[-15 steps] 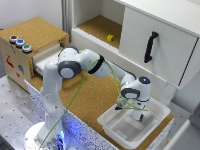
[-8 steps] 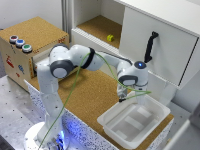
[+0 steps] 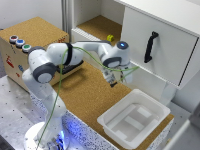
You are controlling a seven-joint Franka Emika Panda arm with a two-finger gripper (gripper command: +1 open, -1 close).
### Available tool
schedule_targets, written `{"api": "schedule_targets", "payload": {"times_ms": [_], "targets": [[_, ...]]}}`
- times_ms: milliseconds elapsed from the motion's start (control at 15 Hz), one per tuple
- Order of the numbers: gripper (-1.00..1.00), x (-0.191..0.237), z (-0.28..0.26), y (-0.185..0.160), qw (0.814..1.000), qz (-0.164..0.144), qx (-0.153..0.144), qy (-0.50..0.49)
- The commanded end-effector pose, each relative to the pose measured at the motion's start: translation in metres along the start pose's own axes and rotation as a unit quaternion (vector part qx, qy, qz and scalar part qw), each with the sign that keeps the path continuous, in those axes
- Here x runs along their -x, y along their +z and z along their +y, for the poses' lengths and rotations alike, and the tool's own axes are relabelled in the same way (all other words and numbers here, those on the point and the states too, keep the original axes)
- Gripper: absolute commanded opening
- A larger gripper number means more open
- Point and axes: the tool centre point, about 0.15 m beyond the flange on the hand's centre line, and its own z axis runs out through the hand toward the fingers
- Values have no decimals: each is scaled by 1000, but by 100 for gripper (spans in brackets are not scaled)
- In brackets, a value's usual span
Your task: Place the purple block inside the left cabinet
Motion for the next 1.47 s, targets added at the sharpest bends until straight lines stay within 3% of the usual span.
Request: {"api": "schedule_targets", "payload": {"times_ms": [0,467,667,867,1067,1400], "targets": [[-100,14,-132,-2,993,22,-32,-116],[-100,-11,-313,-24,982,9,-95,-162],[-100,-34,-367,-43,980,35,-83,-178],[-100,-65,-403,-50,984,61,-43,-159],[-100,-92,-417,-35,990,63,-5,-126],[-100,-122,-404,-17,994,55,22,-94]]}}
